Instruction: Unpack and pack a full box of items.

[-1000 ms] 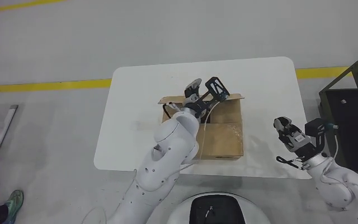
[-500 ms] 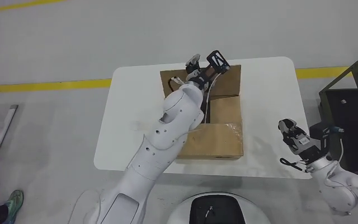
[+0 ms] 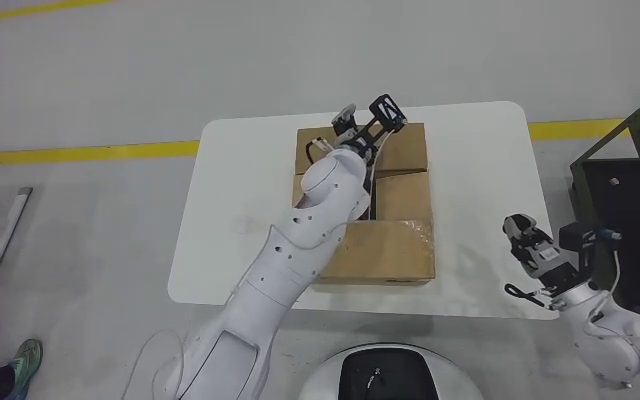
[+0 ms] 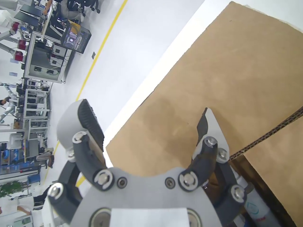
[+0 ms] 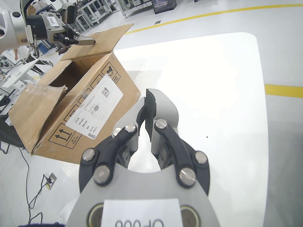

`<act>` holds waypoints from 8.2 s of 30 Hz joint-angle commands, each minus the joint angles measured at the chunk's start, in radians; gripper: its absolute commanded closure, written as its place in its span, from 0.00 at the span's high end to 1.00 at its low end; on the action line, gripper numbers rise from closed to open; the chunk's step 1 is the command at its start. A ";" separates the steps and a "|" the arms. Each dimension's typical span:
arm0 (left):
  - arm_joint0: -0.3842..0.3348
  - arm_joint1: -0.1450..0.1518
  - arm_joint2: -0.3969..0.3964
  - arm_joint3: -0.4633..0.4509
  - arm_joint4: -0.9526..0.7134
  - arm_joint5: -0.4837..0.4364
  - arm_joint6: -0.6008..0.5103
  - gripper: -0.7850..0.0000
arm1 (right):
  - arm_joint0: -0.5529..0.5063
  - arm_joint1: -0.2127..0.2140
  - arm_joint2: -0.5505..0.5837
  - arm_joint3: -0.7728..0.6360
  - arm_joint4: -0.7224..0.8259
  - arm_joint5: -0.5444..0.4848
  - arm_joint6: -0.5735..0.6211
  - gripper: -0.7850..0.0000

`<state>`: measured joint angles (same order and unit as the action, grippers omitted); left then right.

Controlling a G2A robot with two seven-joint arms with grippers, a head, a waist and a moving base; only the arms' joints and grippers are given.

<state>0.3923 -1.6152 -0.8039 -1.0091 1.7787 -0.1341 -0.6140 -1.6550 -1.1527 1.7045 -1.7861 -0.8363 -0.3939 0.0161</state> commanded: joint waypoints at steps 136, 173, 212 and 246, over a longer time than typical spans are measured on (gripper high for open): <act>0.639 0.147 -0.564 -1.076 -0.637 -0.362 -0.430 1.00 | 0.446 0.173 -0.271 -0.040 0.323 -0.488 0.753 0.00; 0.569 0.207 -0.428 -1.035 -0.737 -0.338 -0.734 1.00 | 0.251 0.174 -0.092 -0.090 0.111 -0.459 0.110 0.00; 0.552 0.307 -0.472 -1.021 -0.818 -0.270 -0.661 1.00 | 0.355 0.172 -0.402 0.005 0.121 -0.496 0.335 0.00; 0.430 0.307 -0.263 -0.870 -0.685 -0.195 -0.672 1.00 | 0.201 0.142 -0.334 0.110 -0.081 -0.228 -0.042 0.00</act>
<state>0.8255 -1.3088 -1.0729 -1.8872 1.0730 -0.3322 -1.2834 -1.4515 -1.0099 1.3746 -1.6740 -0.9157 -0.6169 -0.0247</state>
